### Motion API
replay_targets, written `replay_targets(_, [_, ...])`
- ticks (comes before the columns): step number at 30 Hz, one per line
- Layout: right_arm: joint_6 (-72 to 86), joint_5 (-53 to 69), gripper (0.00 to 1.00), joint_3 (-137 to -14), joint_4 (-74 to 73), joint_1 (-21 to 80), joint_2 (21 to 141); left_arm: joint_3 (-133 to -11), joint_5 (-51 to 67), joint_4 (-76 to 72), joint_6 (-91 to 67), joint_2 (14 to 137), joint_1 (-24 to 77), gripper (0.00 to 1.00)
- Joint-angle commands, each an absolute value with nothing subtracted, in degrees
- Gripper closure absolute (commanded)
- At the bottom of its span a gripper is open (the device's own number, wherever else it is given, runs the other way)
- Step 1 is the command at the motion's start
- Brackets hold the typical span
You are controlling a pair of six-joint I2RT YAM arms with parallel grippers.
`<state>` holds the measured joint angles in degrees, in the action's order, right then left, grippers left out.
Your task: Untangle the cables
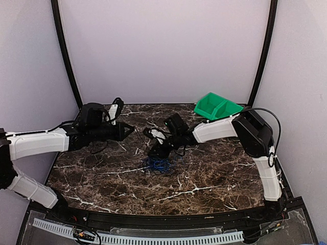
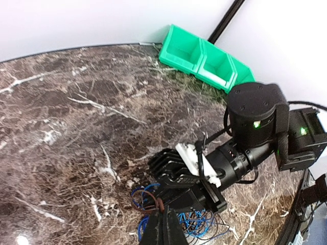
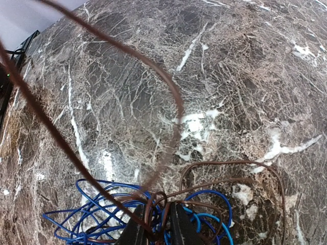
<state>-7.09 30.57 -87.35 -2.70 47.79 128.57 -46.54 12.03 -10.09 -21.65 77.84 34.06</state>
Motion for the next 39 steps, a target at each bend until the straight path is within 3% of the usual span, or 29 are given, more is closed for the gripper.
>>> replay_targets(1, [-5.47,31.29,0.83,-85.55,-1.49,48.42,130.86,-50.59,2.00,-5.99,-17.70,69.04,33.11,1.00])
replay_targets(8, [-4.79,32.31,0.79,-87.31,-2.68,48.43,133.62,-66.56,-8.45,9.40,-6.17,61.86,32.72,1.00])
replay_targets(14, [-4.13,32.28,0.79,-88.34,-2.93,48.43,135.15,-76.10,-12.79,12.16,-3.51,58.12,32.67,1.00])
replay_targets(25, [-9.23,30.60,0.78,-88.42,-5.88,48.30,130.40,-68.51,-9.81,11.53,-7.58,56.74,32.74,1.00])
replay_targets(32, [-19.37,30.83,0.52,-88.25,-11.74,48.34,122.15,-58.60,-4.90,7.70,-12.44,56.79,32.71,1.00])
replay_targets(39, [-21.23,31.44,0.41,-94.83,-15.98,48.60,120.86,-52.78,-2.11,4.18,-15.37,58.43,32.70,1.00])
